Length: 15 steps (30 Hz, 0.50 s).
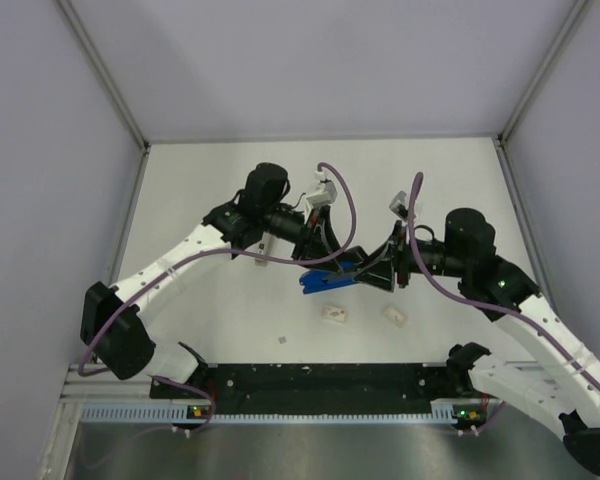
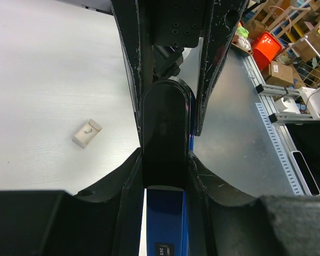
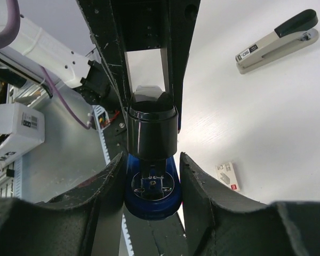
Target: Unload the staples from the stapler
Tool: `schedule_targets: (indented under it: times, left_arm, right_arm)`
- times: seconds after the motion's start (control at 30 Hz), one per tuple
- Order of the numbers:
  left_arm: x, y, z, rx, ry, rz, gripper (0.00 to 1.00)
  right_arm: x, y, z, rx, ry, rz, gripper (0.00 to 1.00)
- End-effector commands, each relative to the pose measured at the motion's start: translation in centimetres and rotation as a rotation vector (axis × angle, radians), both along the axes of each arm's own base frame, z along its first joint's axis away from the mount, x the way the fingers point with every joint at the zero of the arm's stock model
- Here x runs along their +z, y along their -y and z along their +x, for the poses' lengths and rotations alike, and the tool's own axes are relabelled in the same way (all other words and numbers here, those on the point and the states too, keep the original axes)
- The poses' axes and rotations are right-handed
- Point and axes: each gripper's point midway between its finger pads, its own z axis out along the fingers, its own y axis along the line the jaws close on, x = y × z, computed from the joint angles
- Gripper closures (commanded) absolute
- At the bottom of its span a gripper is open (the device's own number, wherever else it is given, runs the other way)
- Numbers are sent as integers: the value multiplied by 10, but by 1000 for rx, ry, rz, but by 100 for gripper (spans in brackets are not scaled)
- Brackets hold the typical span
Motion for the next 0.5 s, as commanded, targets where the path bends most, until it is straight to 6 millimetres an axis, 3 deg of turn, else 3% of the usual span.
schedule_targets:
  times: [0.0, 0.13, 0.3, 0.47]
  left_arm:
    - [40, -8, -19, -84, 77, -120, 100]
    - [41, -7, -16, -67, 85, -123, 100]
    - [50, -1, -4, 28, 112, -147, 100]
    - [80, 1, 6, 133, 165, -257, 100]
  right_arm:
    - [8, -2, 1, 13, 36, 34, 72]
    - [6, -2, -3, 28, 24, 40, 86]
    - [-5, 1, -6, -1, 3, 46, 88]
    - [-10, 6, -7, -55, -20, 90, 89]
